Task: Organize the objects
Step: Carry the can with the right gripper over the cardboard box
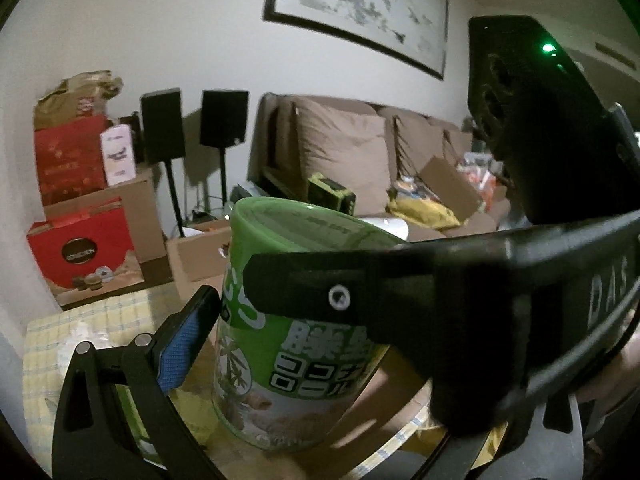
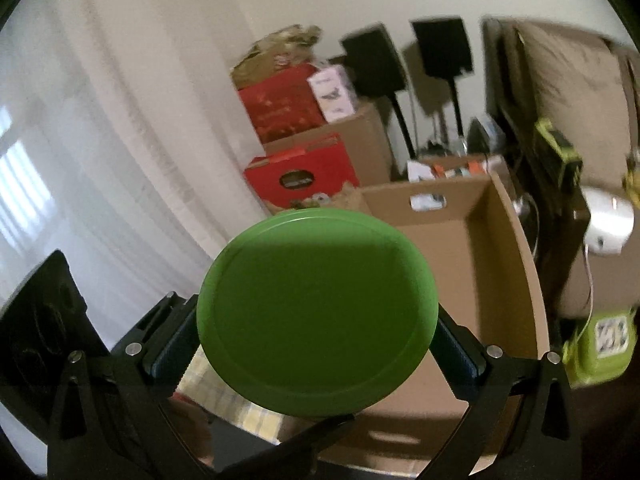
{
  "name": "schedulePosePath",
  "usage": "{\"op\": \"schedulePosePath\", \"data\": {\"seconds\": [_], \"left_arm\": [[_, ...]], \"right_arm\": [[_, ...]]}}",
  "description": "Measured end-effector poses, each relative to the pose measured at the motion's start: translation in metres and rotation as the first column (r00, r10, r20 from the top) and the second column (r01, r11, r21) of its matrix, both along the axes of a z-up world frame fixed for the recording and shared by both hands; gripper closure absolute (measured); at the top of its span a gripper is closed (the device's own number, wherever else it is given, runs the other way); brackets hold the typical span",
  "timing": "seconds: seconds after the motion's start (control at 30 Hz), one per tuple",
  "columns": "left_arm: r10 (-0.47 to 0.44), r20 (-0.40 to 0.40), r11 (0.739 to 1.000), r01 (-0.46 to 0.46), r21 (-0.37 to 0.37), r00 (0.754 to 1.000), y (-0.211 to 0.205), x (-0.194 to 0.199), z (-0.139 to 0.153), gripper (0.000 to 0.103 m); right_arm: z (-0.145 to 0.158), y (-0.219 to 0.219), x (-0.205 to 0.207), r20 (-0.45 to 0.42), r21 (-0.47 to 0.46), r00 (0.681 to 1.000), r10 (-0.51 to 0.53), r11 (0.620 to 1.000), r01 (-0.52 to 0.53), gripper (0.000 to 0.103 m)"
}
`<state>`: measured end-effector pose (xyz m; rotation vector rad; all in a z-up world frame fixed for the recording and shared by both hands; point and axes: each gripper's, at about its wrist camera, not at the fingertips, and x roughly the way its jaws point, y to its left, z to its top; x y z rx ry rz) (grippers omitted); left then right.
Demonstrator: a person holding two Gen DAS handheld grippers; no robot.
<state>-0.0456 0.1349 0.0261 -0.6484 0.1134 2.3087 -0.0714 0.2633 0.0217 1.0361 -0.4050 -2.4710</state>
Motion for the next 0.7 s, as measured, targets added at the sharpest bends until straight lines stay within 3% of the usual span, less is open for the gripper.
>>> {"op": "schedulePosePath", "data": {"seconds": [0.2, 0.7], "left_arm": [[-0.03, 0.018, 0.999, 0.03, -0.044, 0.999, 0.025, 0.011, -0.017, 0.004], [-0.06, 0.088, 0.991, 0.07, -0.11, 0.994, 0.06, 0.011, -0.053, 0.005]], "right_arm": [[-0.021, 0.029, 0.0, 0.062, -0.073, 0.998, -0.032, 0.997, 0.037, 0.0], [-0.059, 0.059, -0.002, 0.16, -0.077, 0.983, -0.086, 0.992, 0.099, 0.0]]}}
